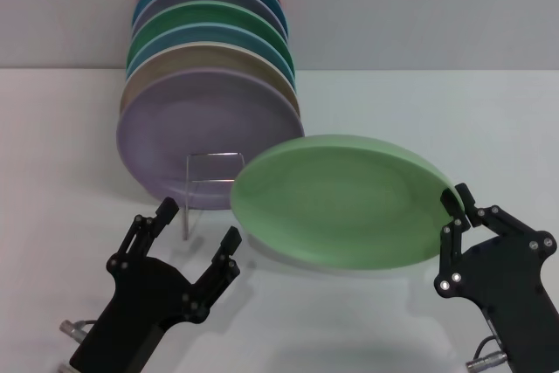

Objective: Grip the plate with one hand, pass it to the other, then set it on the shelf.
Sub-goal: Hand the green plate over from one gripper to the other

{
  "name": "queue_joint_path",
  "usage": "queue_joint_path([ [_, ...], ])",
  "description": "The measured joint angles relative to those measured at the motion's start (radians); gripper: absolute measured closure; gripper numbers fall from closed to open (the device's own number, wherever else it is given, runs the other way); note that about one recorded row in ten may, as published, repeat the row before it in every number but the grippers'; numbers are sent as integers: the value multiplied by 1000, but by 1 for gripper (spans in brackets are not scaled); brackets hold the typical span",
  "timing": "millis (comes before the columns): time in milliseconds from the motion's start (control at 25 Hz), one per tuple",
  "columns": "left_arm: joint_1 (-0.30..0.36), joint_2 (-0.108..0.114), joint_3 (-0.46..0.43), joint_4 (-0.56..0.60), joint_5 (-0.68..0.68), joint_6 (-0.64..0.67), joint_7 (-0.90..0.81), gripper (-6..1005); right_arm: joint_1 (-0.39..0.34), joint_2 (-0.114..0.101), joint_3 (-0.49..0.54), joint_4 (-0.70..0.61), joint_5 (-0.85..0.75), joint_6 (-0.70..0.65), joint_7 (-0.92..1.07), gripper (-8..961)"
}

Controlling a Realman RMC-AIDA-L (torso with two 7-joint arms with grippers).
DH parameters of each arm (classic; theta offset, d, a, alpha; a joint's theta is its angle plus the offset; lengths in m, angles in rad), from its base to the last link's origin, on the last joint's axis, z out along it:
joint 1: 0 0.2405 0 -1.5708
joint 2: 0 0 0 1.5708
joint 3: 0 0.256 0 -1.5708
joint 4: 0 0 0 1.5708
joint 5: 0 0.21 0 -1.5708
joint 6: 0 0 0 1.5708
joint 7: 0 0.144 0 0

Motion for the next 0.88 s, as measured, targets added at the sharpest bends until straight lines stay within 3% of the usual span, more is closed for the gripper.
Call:
queue_joint_path([
  [880, -57, 0, -22, -56, -8, -91, 1, 169, 15, 0, -19, -19, 18, 6, 39, 928],
])
